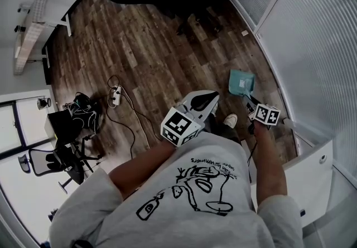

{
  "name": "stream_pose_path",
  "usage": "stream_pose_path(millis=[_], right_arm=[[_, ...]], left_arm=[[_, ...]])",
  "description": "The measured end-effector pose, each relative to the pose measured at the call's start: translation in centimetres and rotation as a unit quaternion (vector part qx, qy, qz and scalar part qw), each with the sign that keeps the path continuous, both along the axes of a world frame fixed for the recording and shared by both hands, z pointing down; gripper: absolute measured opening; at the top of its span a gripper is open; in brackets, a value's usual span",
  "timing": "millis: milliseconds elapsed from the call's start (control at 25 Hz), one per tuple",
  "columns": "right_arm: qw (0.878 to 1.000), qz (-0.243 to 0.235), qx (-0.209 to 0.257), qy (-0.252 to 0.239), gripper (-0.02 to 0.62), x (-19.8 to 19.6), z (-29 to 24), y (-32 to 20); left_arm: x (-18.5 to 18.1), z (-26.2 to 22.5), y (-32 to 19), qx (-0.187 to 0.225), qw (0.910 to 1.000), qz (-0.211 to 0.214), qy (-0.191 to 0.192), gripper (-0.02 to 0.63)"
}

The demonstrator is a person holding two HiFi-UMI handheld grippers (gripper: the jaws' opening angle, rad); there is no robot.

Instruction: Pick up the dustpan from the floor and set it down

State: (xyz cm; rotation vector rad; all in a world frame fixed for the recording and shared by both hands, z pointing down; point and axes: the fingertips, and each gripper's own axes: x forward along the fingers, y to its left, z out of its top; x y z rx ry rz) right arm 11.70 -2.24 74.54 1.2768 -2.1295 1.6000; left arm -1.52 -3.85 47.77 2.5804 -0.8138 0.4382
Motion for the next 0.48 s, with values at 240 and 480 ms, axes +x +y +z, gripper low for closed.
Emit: stream_pose_path(millis=[240, 480], right_arm=[[1.000, 0.000, -0.012, -0.003, 0.089, 0.0, 1.5, 2.1], [1.000, 0.007, -0.015, -0.017, 0.091, -0.8, 1.6, 3.9]], left_arm=[[0.6, 0.3, -0.1, 0.002, 1.0000, 0.005, 0.001, 0.002], [1.0, 0.3, 0.3, 0.001, 1.0000, 0.008, -0.001, 0.002]])
